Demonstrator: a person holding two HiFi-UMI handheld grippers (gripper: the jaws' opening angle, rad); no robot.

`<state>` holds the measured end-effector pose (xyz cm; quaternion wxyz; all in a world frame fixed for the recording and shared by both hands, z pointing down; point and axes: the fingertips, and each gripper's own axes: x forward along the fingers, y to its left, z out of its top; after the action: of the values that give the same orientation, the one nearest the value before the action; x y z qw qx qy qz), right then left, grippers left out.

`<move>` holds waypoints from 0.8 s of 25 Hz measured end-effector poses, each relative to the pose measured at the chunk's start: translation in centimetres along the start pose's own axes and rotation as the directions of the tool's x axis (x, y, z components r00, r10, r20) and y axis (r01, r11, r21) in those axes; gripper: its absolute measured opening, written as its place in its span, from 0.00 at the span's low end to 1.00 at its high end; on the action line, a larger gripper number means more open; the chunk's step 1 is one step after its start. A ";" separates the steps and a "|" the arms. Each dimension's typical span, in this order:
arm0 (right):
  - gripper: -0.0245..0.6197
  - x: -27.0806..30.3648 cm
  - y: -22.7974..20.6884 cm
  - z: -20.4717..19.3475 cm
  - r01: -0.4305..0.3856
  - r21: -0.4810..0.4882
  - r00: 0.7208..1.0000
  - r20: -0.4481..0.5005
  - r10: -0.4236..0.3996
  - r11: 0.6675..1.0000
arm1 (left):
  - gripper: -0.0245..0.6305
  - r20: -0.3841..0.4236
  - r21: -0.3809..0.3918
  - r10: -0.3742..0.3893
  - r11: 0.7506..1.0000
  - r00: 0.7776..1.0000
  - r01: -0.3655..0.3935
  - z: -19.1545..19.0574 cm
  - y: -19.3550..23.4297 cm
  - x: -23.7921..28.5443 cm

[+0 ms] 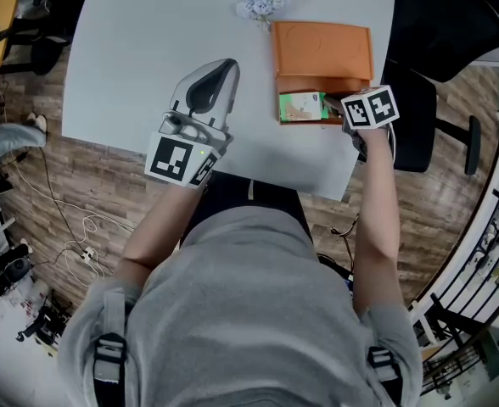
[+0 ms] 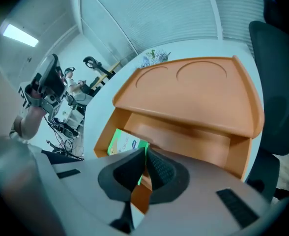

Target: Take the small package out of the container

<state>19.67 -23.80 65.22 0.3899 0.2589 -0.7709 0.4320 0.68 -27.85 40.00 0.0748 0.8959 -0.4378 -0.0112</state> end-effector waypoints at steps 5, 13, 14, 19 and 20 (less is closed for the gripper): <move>0.11 -3.4 1.8 1.7 -0.004 -0.028 0.989 0.146 0.008 1.000 | 0.07 0.007 0.005 -0.001 1.000 1.000 0.001 0.5 -0.1 -0.2; 0.11 -8.6 5.3 3.2 0.083 -0.125 0.949 0.312 -0.040 0.989 | 0.07 0.030 0.021 -0.006 1.000 1.000 0.005 1.9 -1.2 -0.9; 0.11 -9.2 5.6 3.5 0.099 -0.133 0.943 0.328 -0.050 0.986 | 0.07 0.033 0.024 -0.006 1.000 0.999 0.005 2.1 -1.3 -1.0; 0.11 -12.7 7.2 4.8 0.162 -0.139 0.888 0.452 -0.083 0.977 | 0.07 0.051 0.034 -0.005 0.999 0.999 0.003 3.3 -1.9 -1.4; 0.11 -13.7 7.6 5.1 0.173 -0.135 0.871 0.483 -0.088 0.976 | 0.07 0.057 0.037 -0.005 0.999 0.998 0.003 3.6 -2.0 -1.5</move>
<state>19.86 -23.67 48.79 0.2387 0.3732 -0.8583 0.2591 1.03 -25.86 36.07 0.0457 0.8973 -0.4381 -0.0288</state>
